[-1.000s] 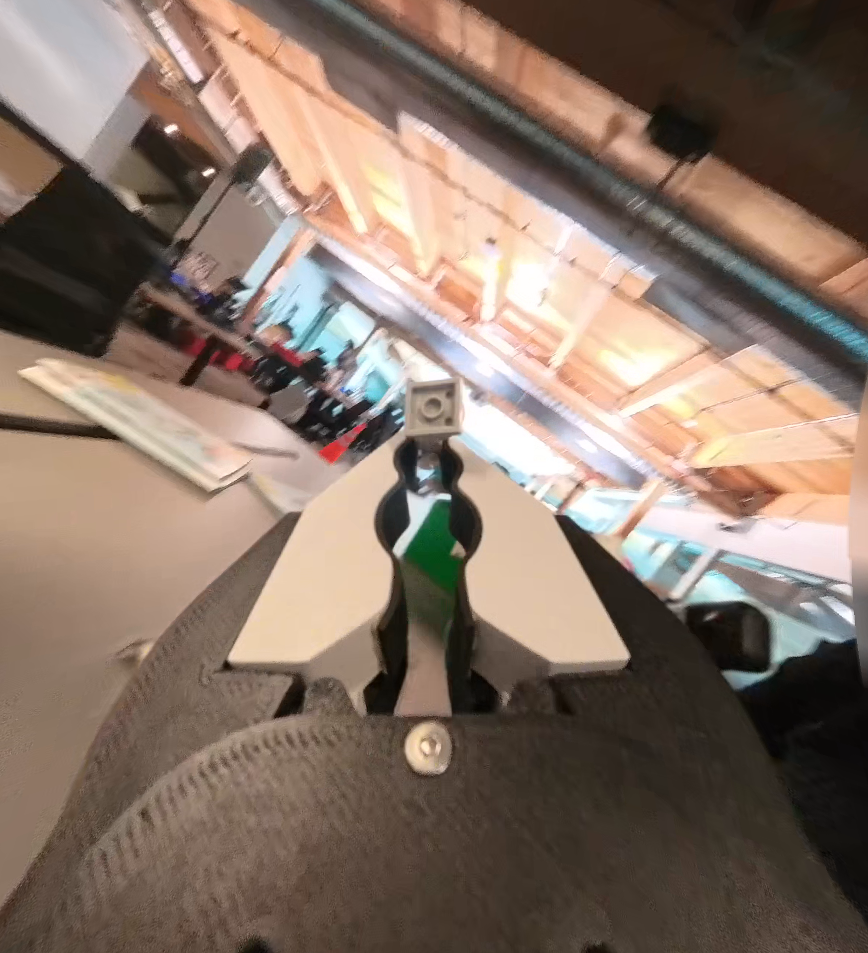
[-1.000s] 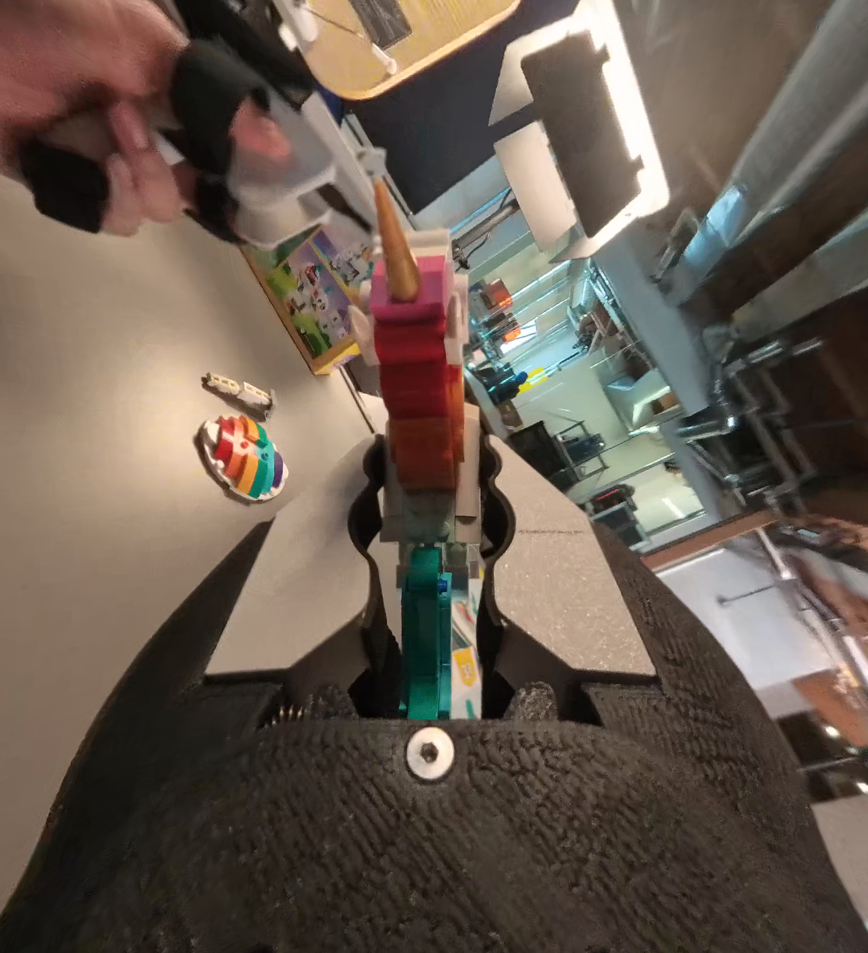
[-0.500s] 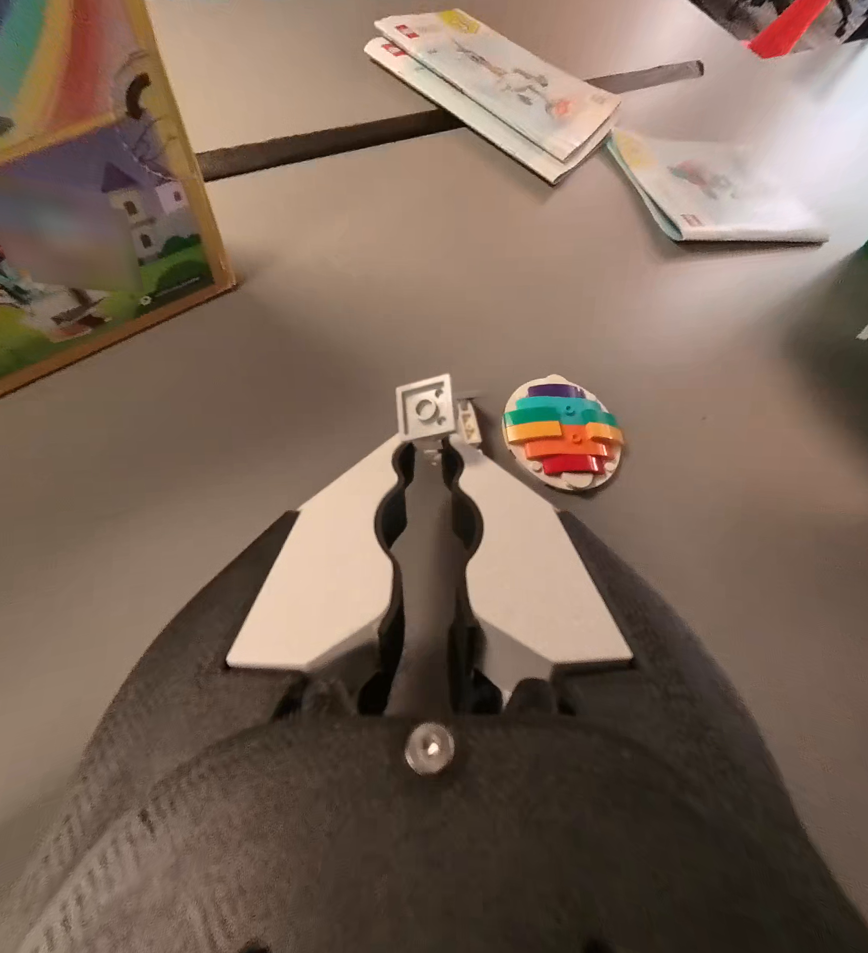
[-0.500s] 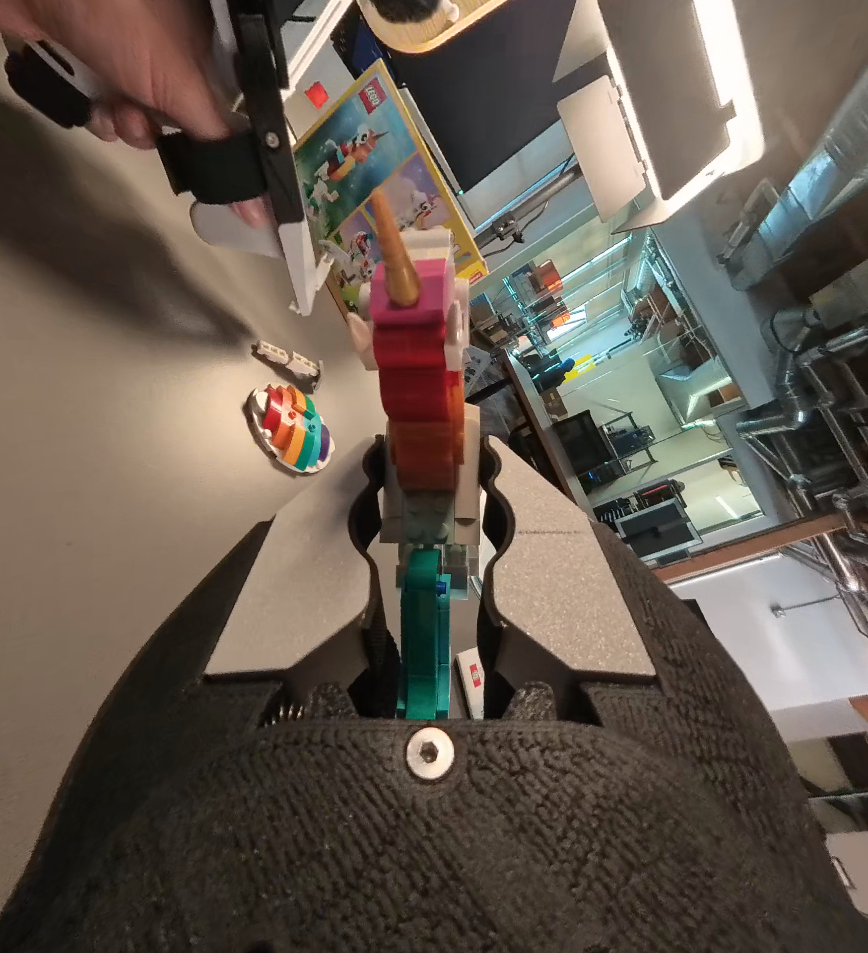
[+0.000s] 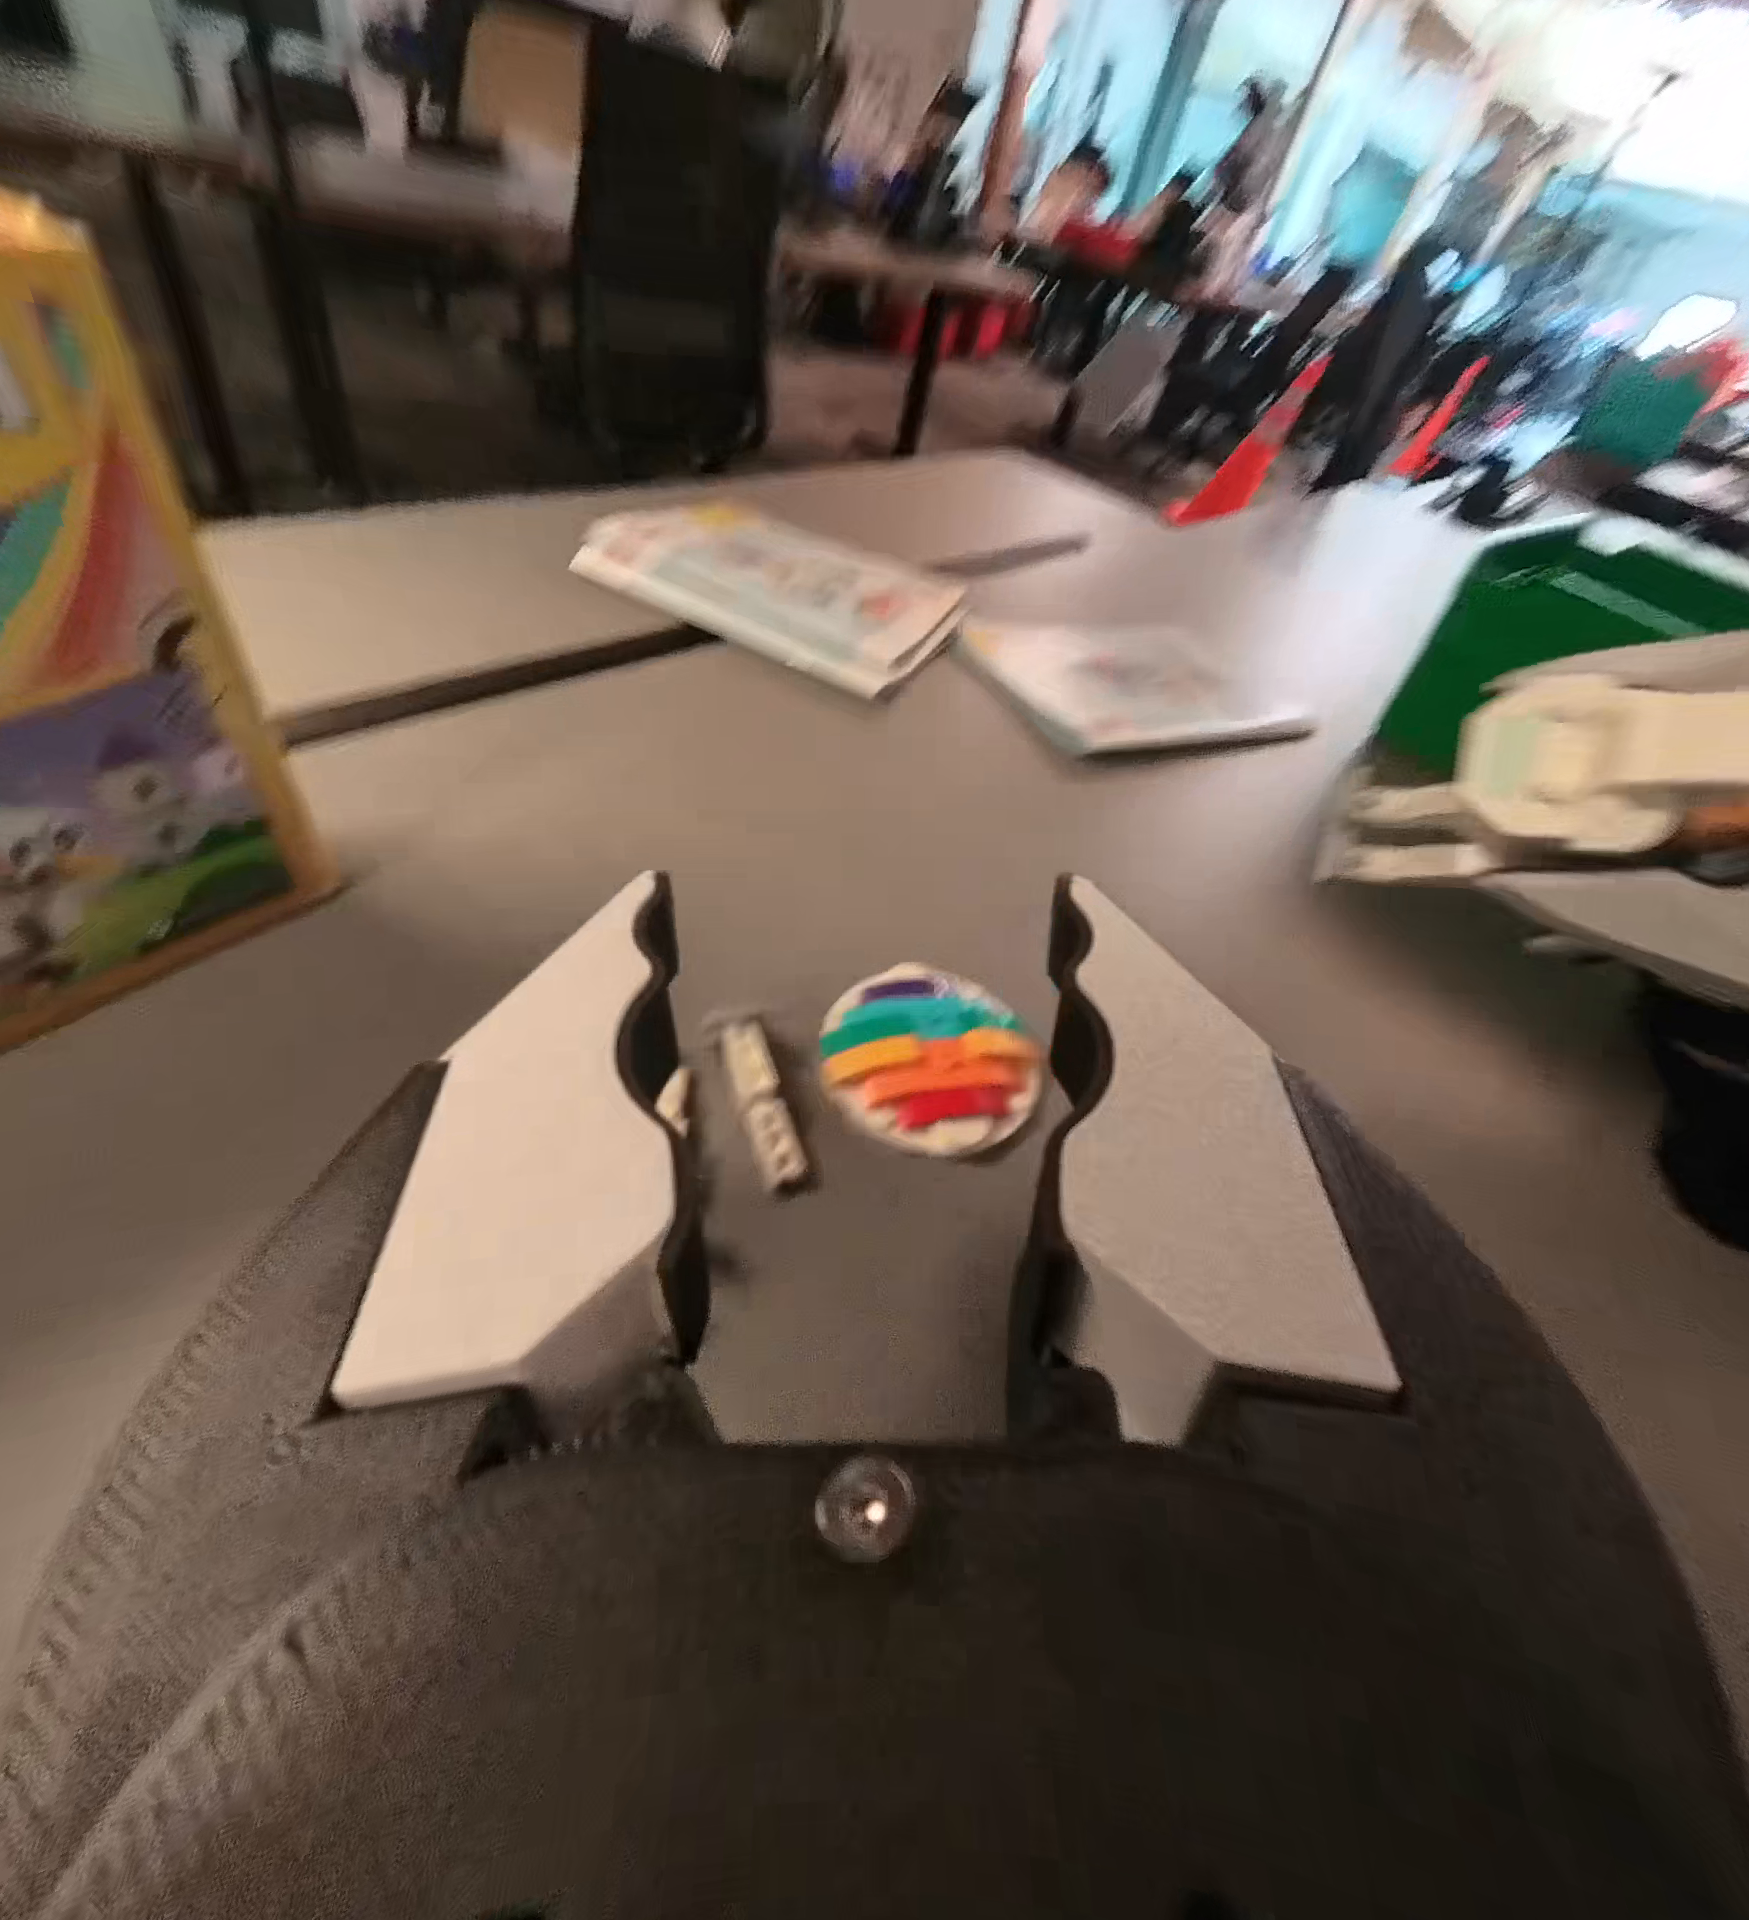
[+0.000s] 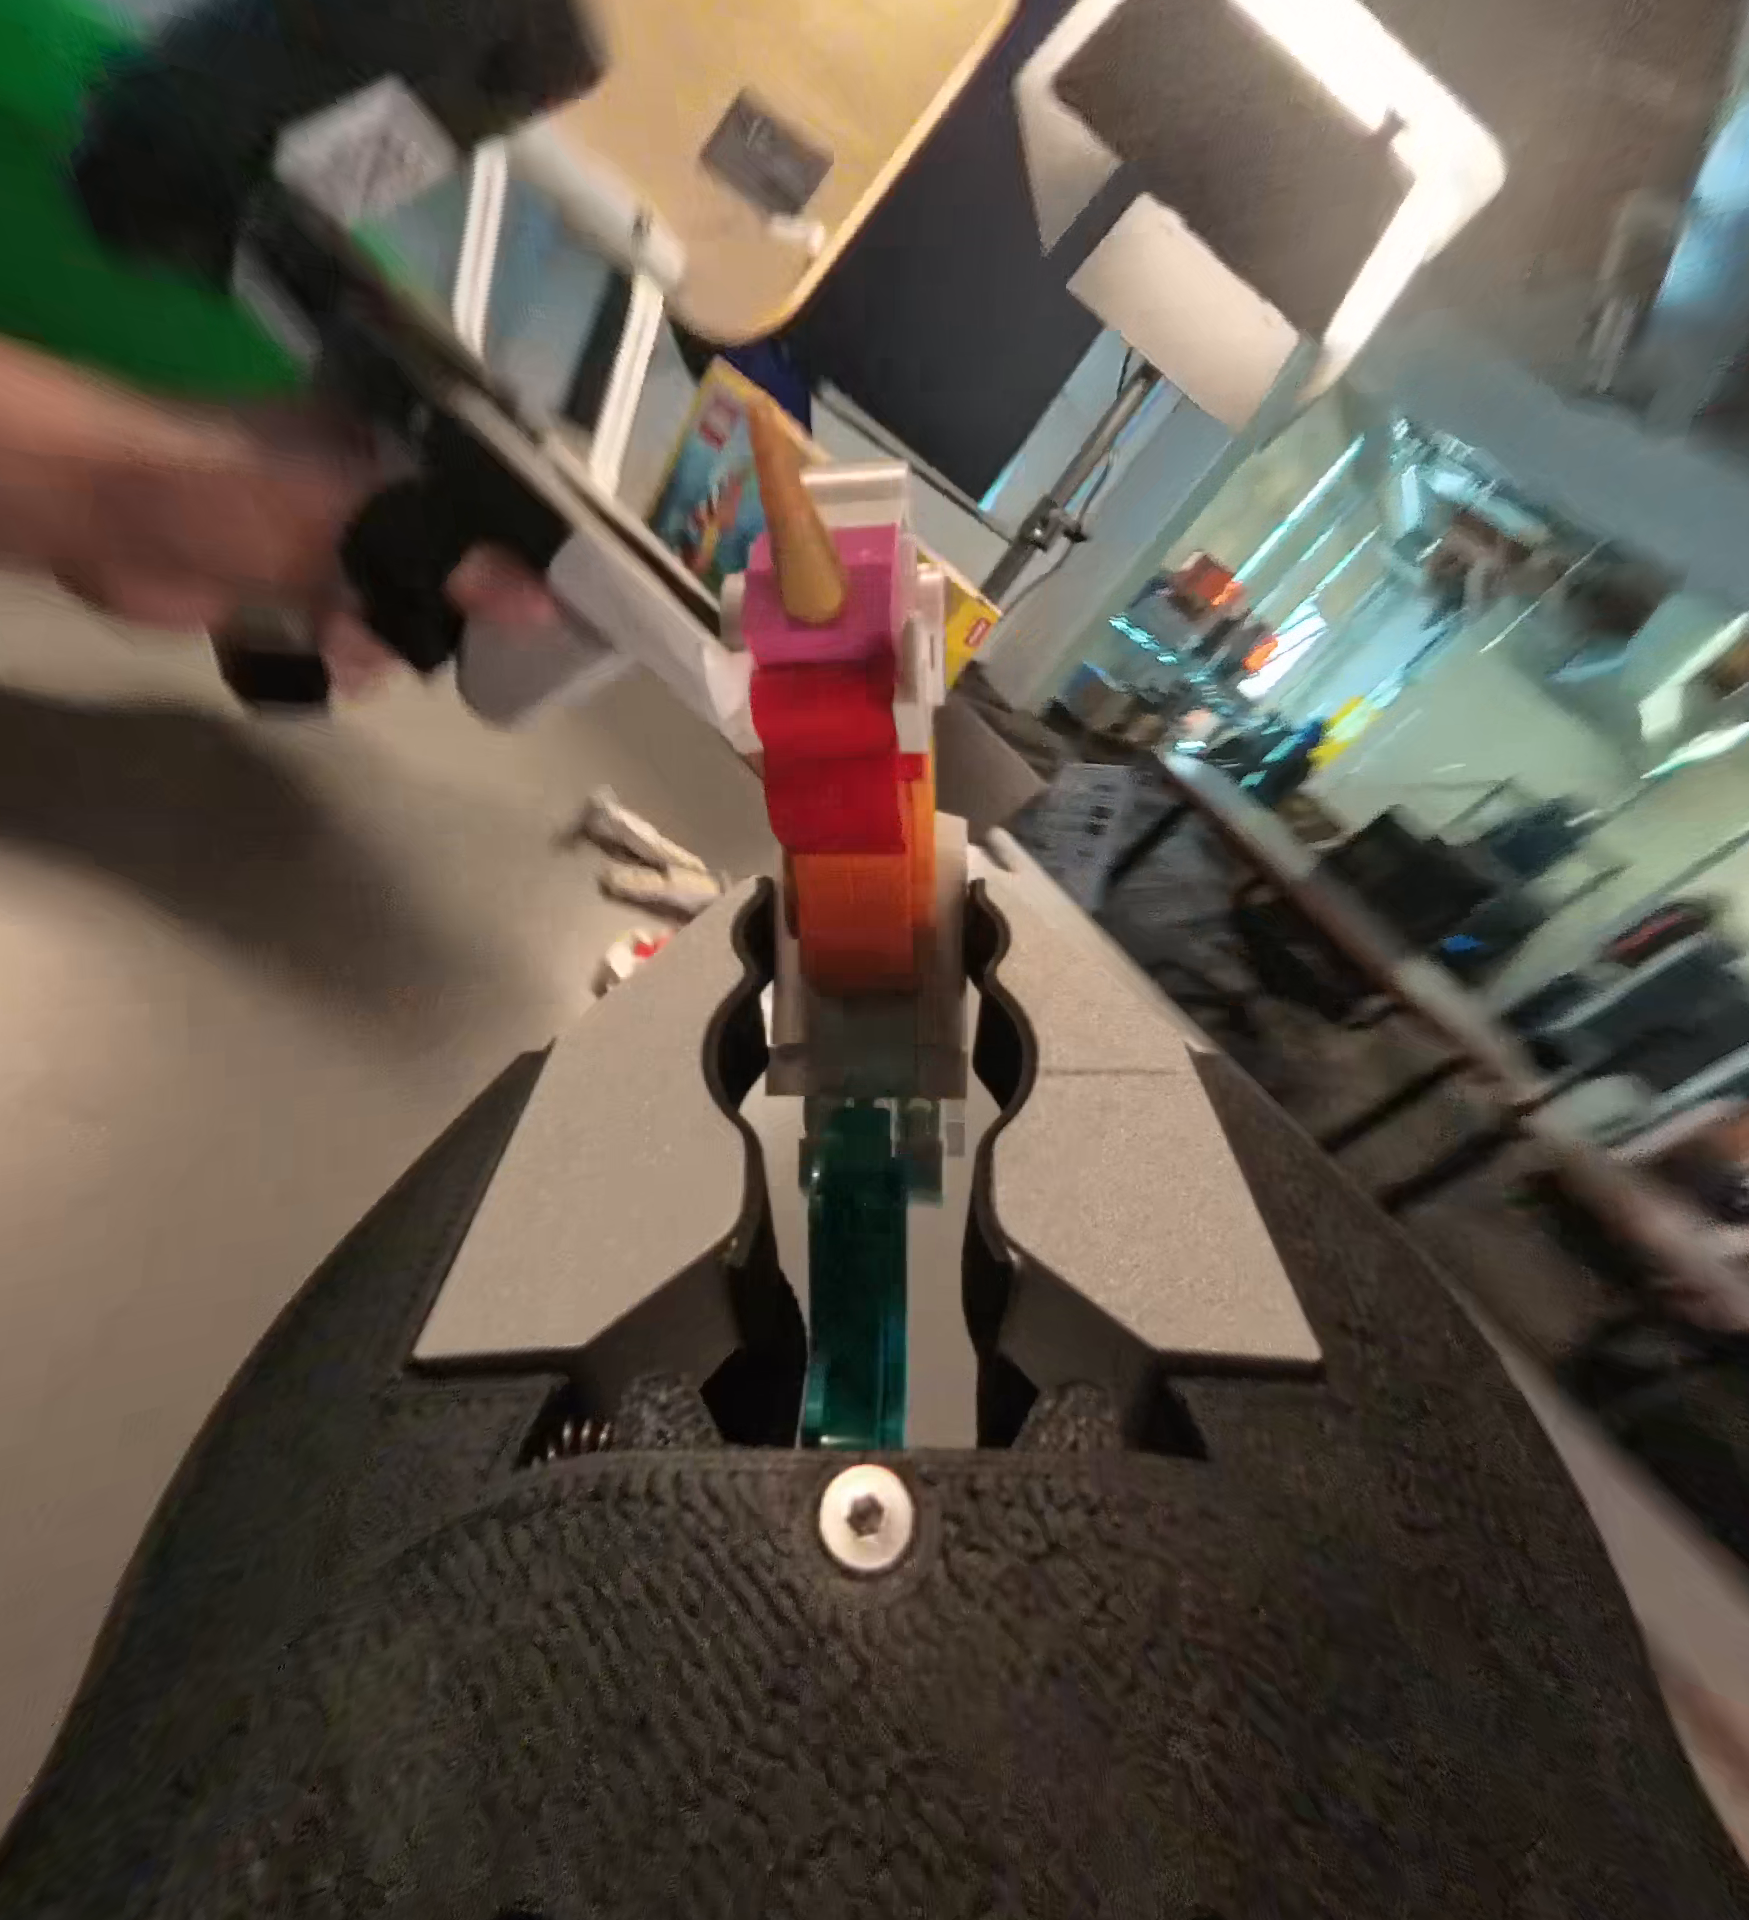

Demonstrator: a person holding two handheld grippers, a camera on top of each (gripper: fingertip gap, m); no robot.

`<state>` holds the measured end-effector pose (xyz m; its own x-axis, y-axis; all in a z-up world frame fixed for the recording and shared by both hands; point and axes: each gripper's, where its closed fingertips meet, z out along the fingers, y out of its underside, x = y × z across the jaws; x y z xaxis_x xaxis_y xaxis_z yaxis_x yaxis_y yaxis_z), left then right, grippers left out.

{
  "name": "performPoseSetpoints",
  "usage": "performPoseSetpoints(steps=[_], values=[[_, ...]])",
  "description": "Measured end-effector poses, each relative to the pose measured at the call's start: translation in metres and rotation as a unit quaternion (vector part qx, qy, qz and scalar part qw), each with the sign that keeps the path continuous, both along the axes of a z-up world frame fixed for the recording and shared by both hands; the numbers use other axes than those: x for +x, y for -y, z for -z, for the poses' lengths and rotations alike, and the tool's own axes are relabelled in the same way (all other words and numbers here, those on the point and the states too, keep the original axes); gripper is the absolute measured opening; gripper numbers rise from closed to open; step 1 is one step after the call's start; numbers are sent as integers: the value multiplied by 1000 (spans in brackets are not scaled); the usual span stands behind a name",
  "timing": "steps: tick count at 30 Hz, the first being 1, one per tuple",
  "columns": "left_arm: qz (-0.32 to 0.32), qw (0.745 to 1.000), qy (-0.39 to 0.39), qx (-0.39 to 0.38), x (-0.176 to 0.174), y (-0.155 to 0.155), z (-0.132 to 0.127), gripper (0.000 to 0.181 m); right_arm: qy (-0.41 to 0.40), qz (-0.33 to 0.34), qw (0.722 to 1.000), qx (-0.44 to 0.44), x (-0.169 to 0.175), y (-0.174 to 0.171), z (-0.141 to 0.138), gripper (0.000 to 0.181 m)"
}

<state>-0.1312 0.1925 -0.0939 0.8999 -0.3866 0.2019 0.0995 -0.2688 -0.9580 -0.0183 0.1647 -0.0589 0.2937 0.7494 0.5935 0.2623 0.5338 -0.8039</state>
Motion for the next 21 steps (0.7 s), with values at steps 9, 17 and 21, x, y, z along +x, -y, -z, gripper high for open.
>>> performPoseSetpoints(steps=[9,17,21], values=[[168,978,51,110,107,32,-27,58,-232,-120,874,-409,25,-26,-23,35],[205,967,-4,148,144,39,-19,50,-256,-213,762,-554,18,-18,-18,35],[204,963,-45,168,147,44,-17,44,-260,-234,738,-577,18,-17,-18,35]])
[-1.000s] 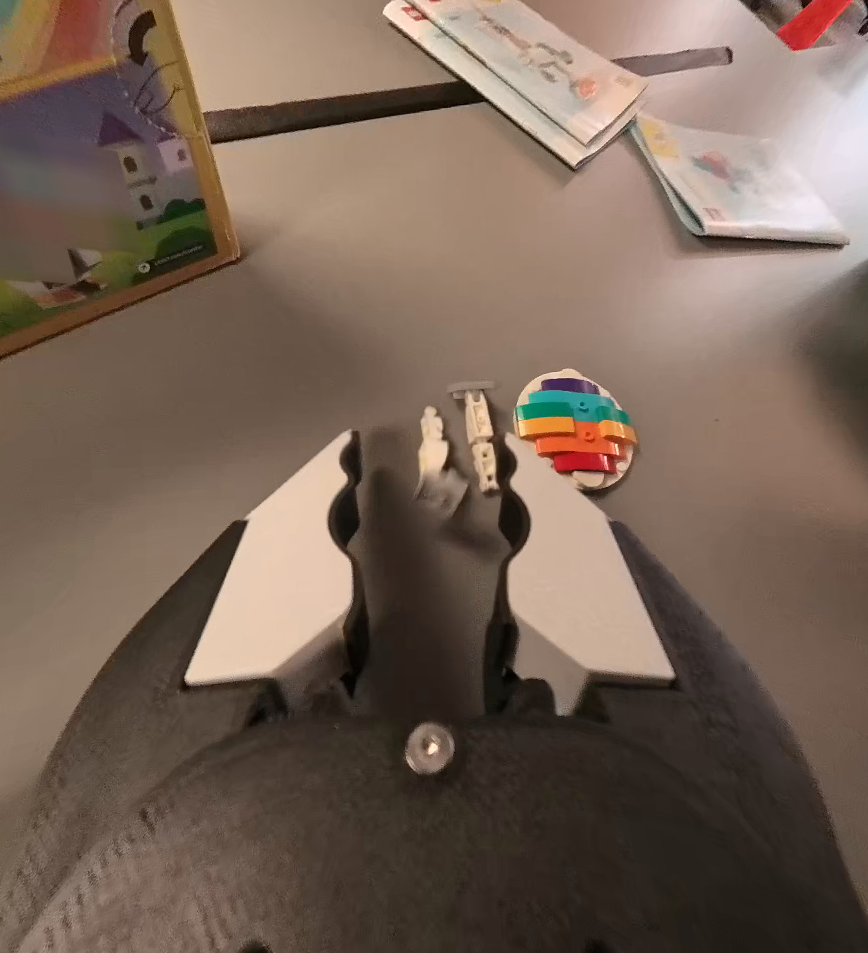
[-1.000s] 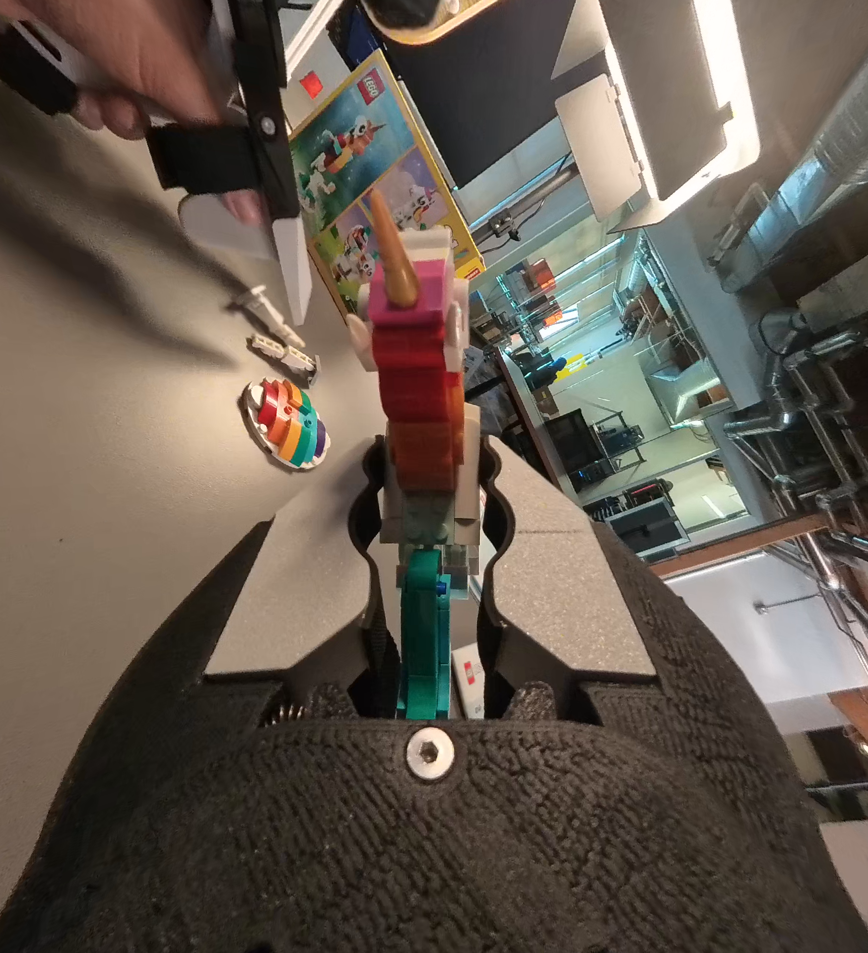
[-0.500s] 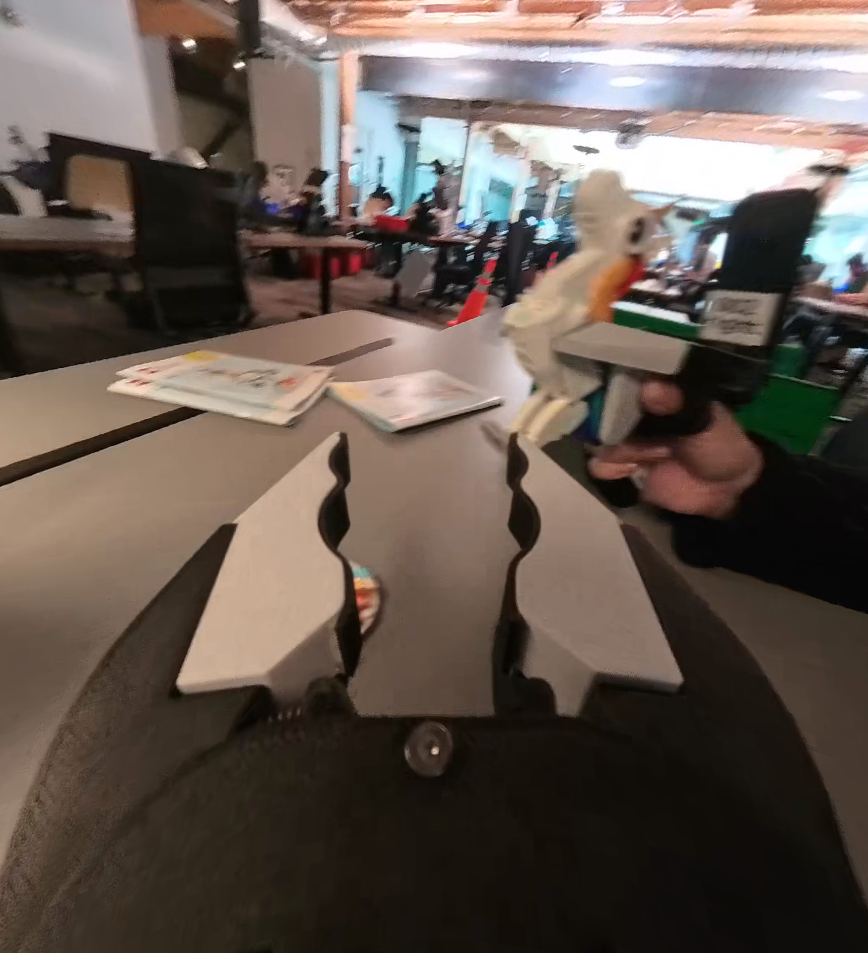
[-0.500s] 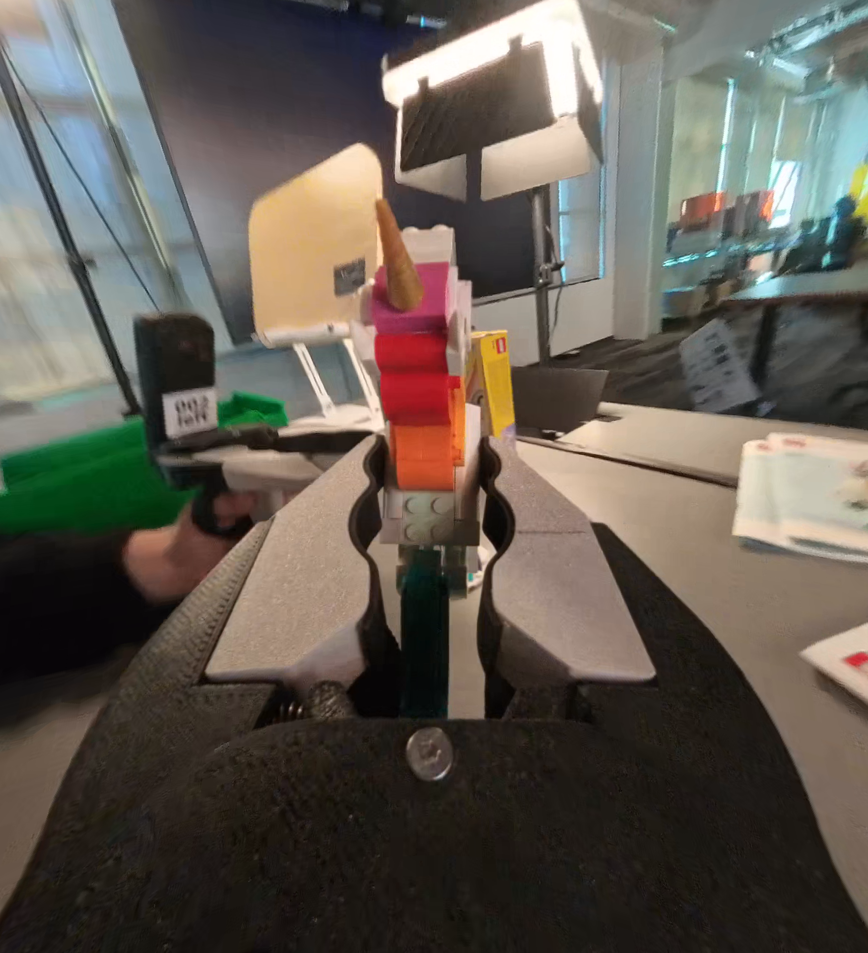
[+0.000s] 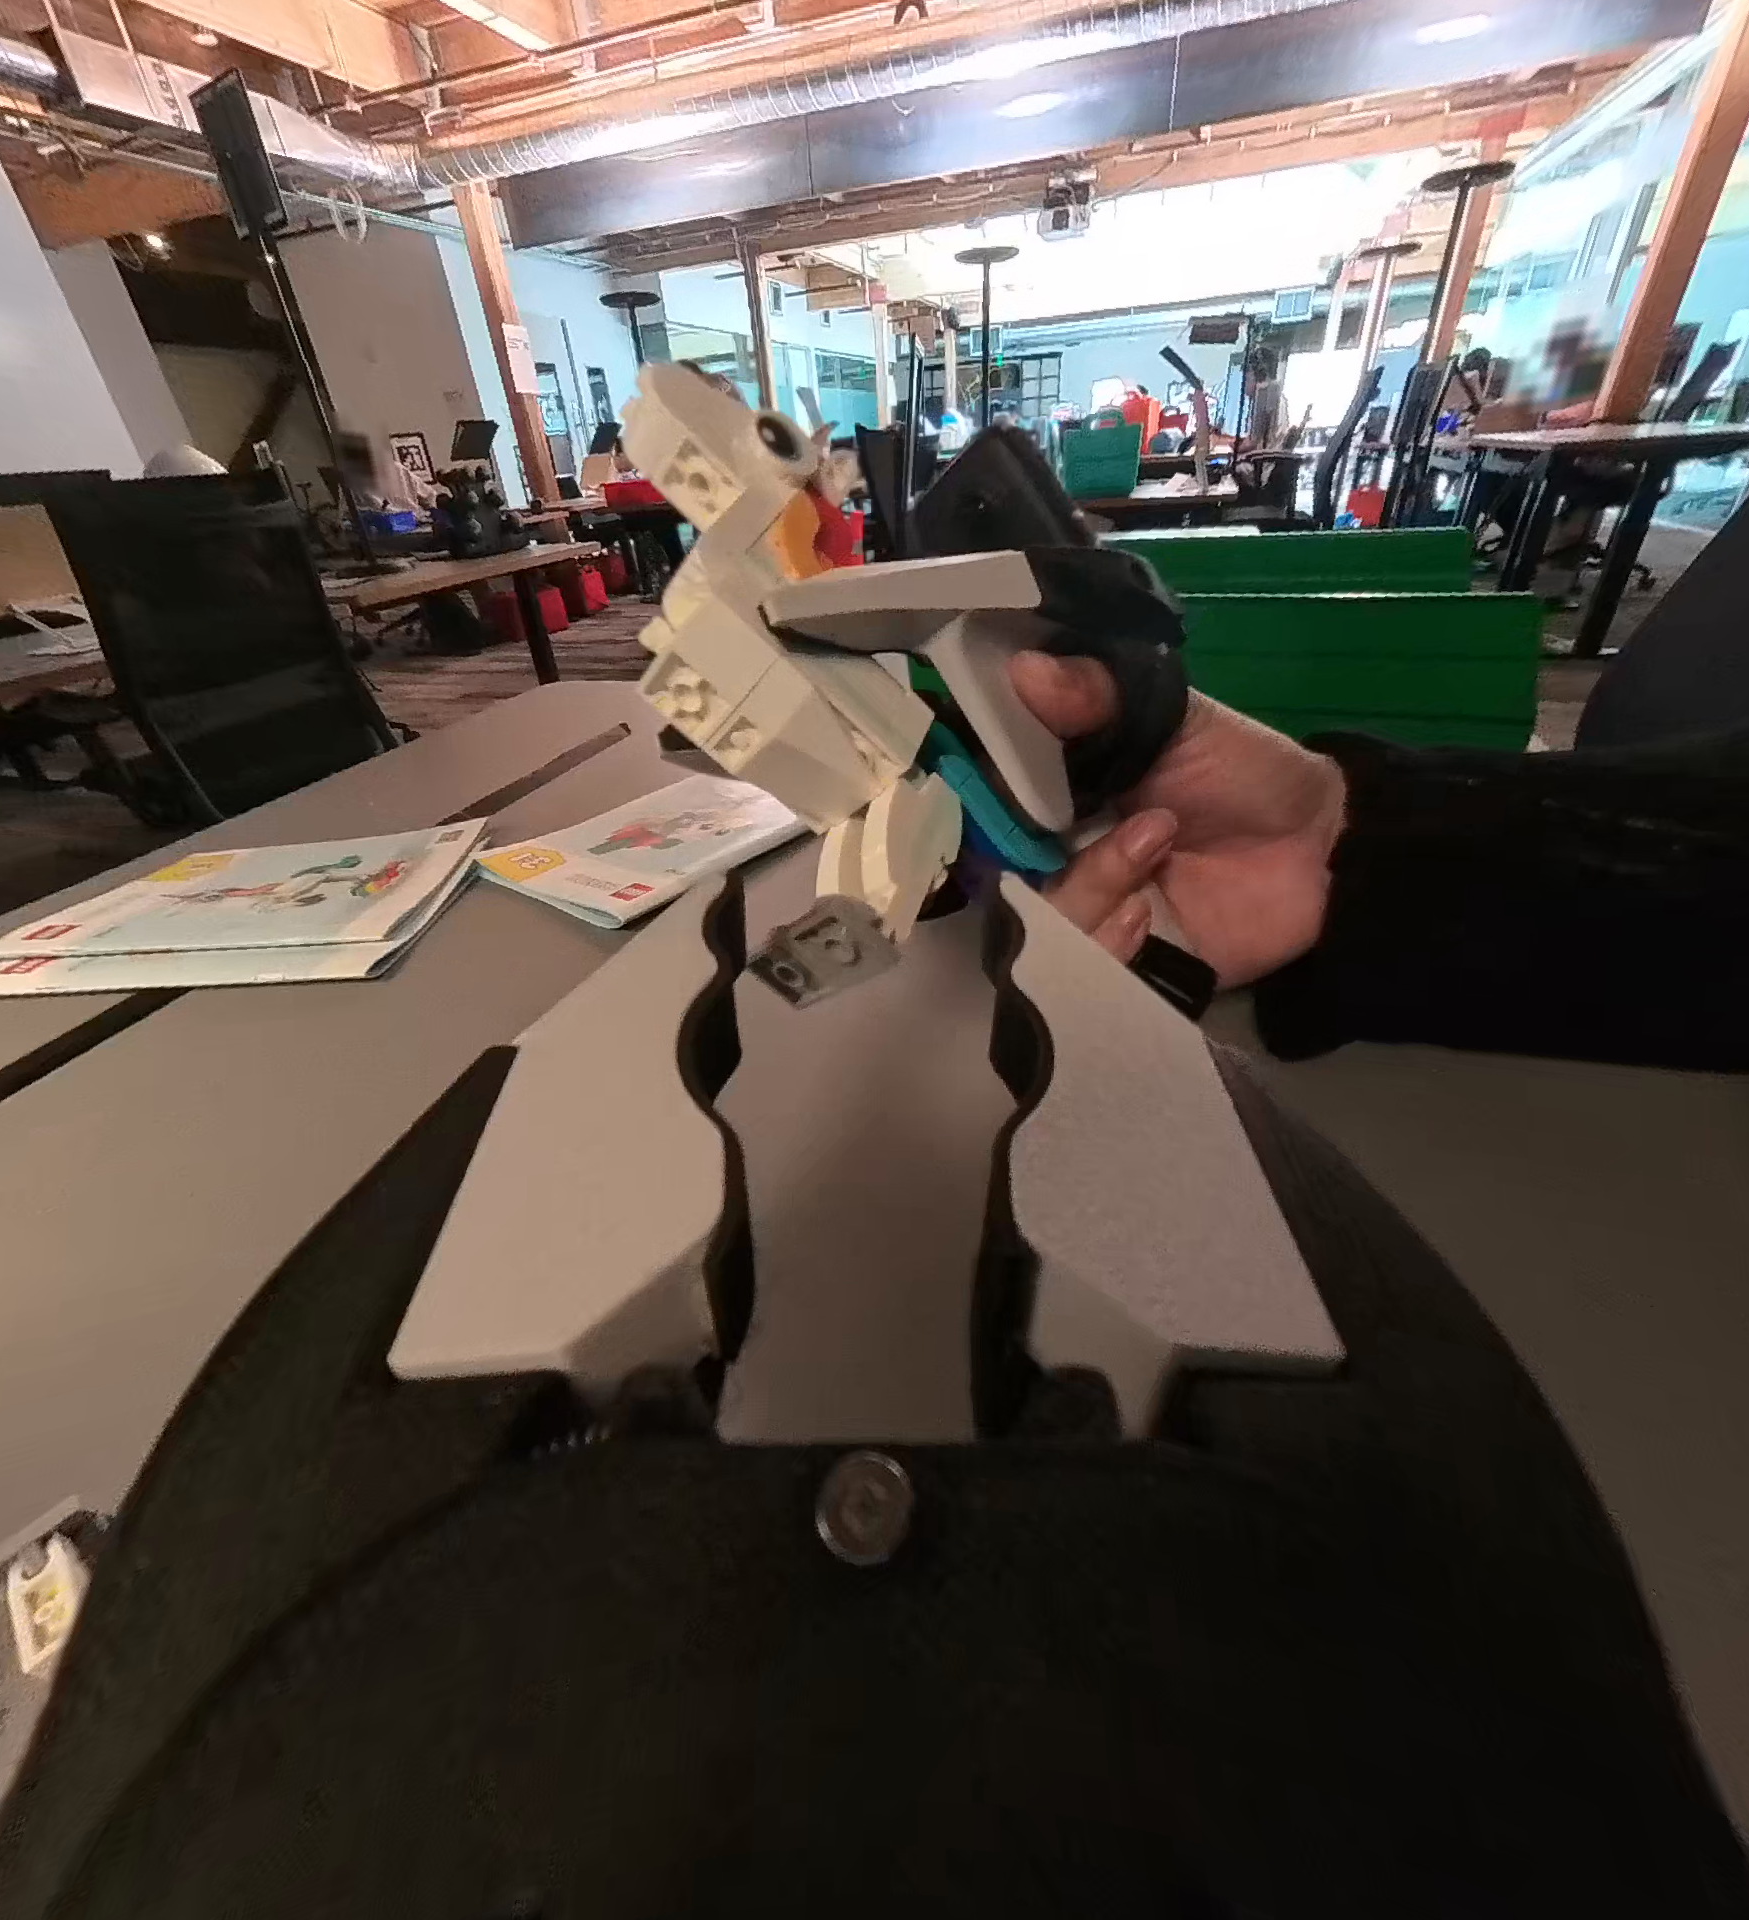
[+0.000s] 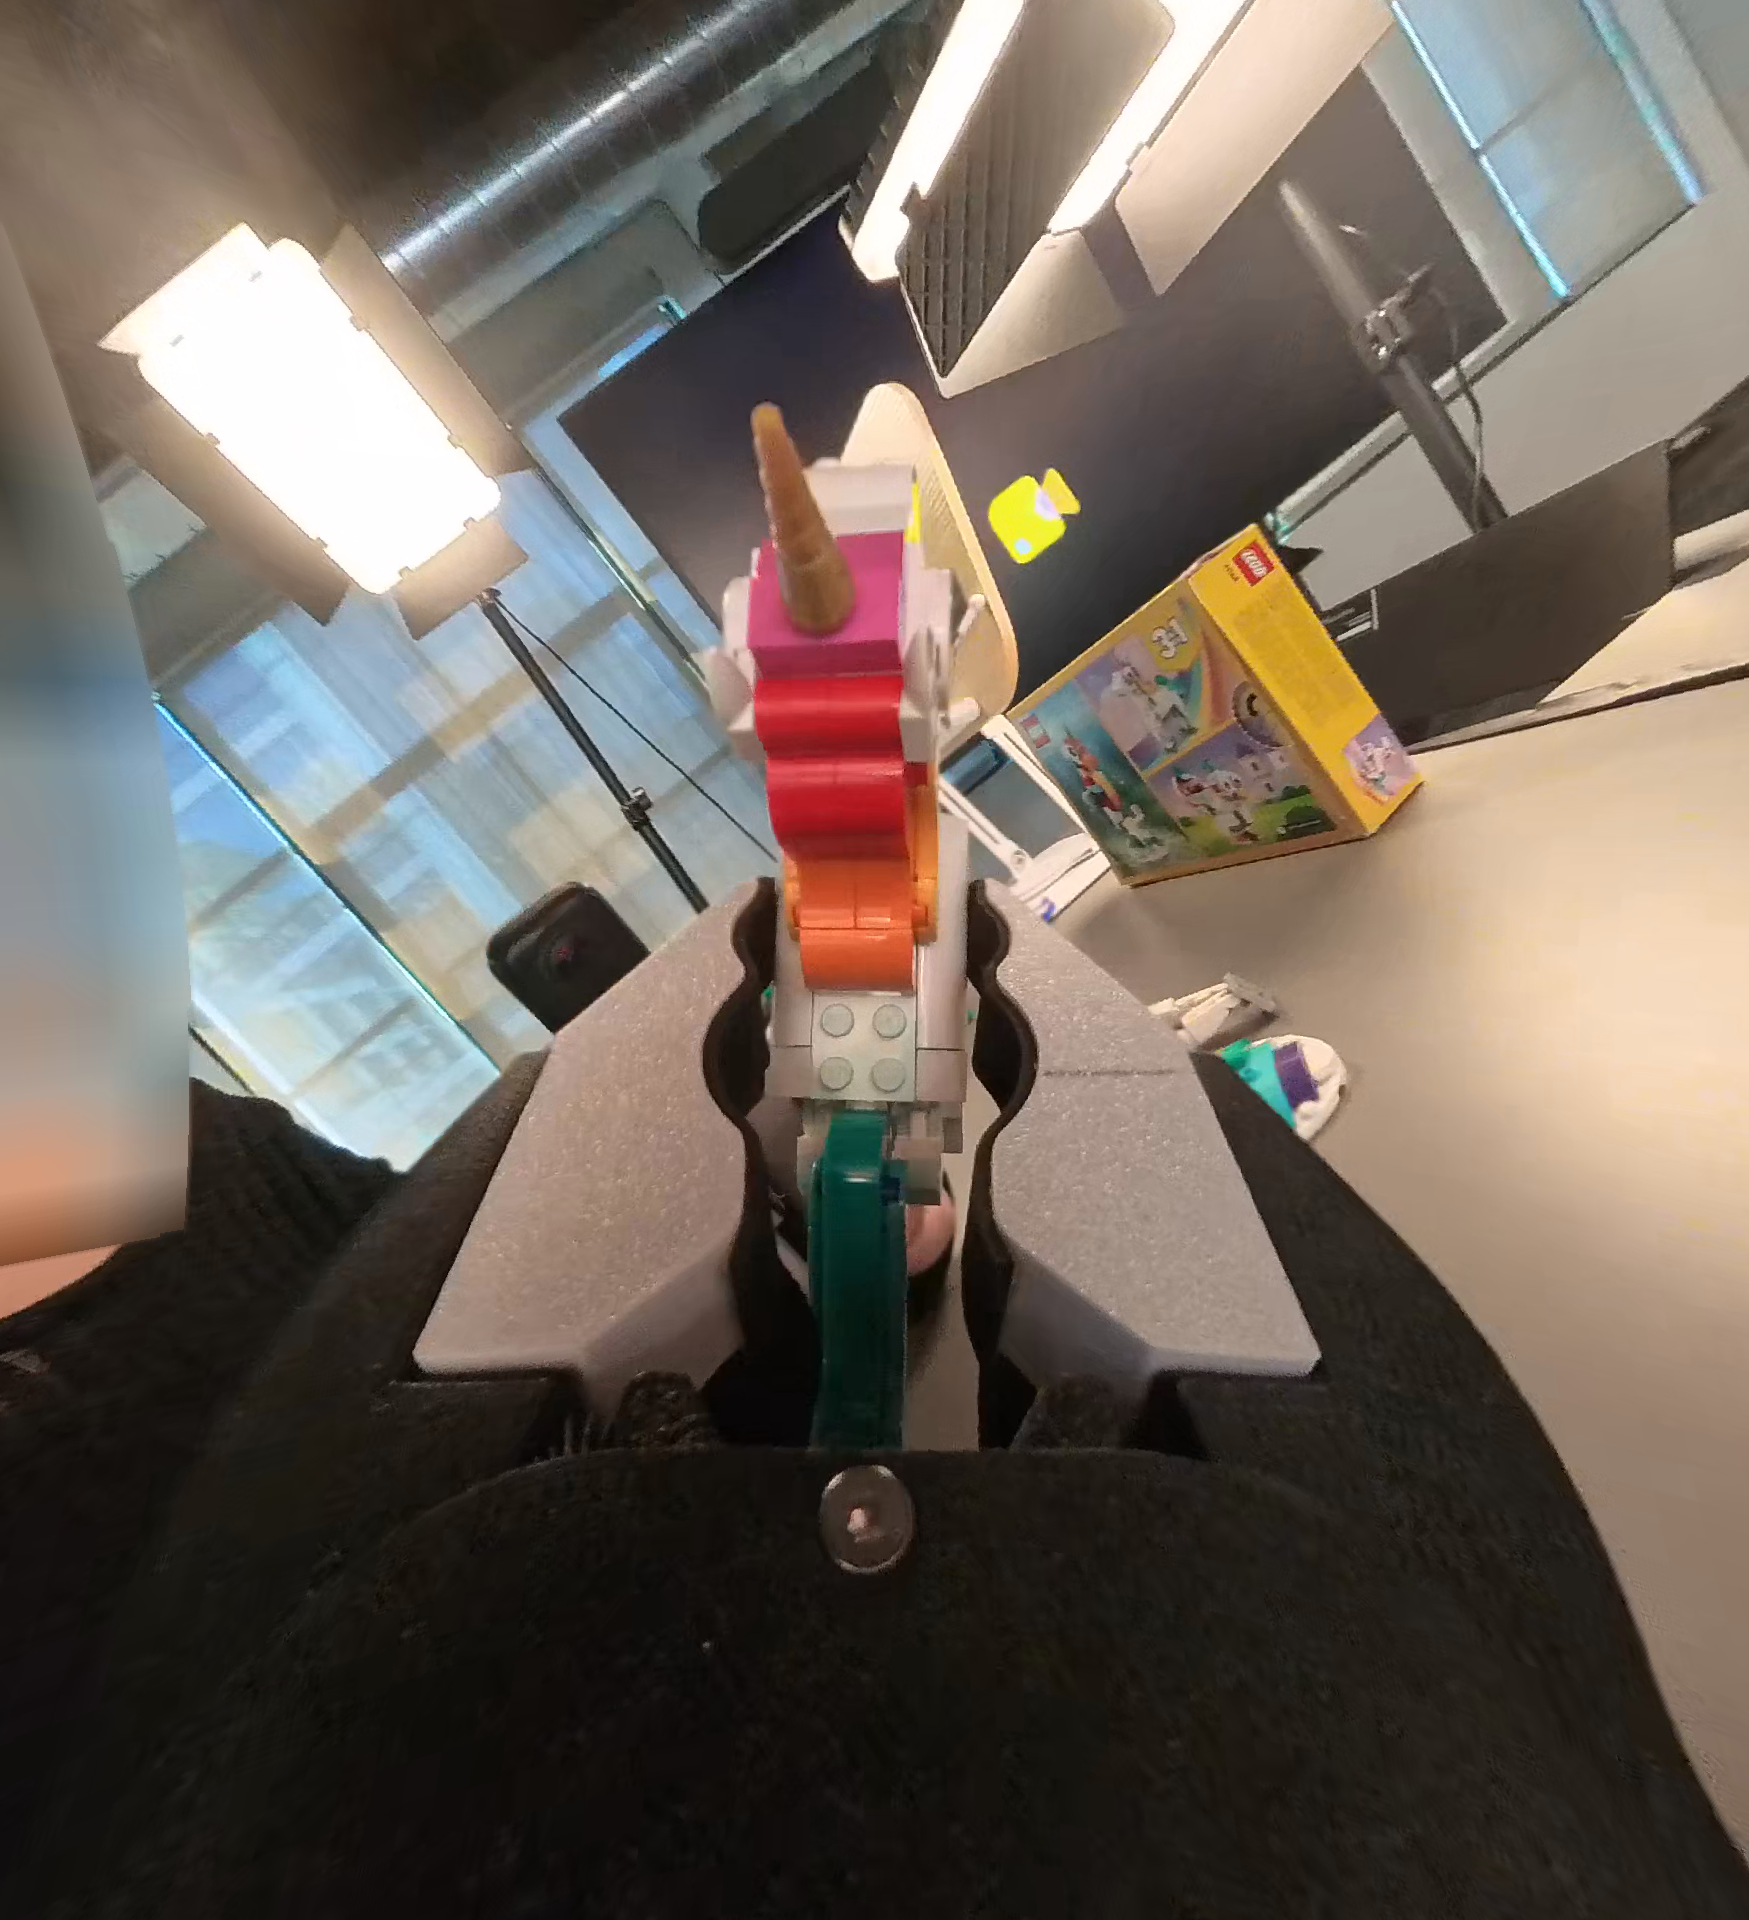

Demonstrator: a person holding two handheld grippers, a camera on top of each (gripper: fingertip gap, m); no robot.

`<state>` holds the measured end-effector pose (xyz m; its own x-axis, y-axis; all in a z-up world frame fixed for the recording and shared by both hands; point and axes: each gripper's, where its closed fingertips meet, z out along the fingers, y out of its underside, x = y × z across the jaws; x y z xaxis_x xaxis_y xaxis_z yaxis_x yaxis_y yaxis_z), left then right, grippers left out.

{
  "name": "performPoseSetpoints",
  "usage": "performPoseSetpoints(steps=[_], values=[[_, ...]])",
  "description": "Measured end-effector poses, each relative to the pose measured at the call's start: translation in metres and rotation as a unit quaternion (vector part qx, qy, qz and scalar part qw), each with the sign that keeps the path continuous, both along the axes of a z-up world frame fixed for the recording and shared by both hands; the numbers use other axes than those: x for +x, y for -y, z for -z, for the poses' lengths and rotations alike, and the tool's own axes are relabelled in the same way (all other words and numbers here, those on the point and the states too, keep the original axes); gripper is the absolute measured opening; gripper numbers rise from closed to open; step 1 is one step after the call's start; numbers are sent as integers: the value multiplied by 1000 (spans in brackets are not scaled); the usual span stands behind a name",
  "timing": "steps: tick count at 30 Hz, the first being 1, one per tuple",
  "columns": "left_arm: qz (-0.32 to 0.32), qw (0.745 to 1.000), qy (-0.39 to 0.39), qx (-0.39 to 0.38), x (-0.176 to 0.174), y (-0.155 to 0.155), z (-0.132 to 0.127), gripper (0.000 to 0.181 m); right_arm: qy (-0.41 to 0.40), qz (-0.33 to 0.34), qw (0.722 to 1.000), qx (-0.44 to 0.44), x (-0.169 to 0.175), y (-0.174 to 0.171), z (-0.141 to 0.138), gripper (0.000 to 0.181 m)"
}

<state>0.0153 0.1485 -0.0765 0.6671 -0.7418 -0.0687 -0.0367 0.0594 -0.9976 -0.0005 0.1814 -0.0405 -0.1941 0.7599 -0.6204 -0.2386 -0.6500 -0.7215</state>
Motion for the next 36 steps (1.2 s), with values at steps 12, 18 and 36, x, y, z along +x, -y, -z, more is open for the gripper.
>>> performPoseSetpoints(steps=[12,18,36], values=[[-23,994,-80,68,-1,6,4,33,-23,-27,998,-47,1,-1,0,35],[-34,990,-110,83,3,6,9,33,-20,-23,998,-50,1,-3,1,35],[-16,998,64,17,-33,0,-18,56,110,-24,987,111,-12,21,14,35]])
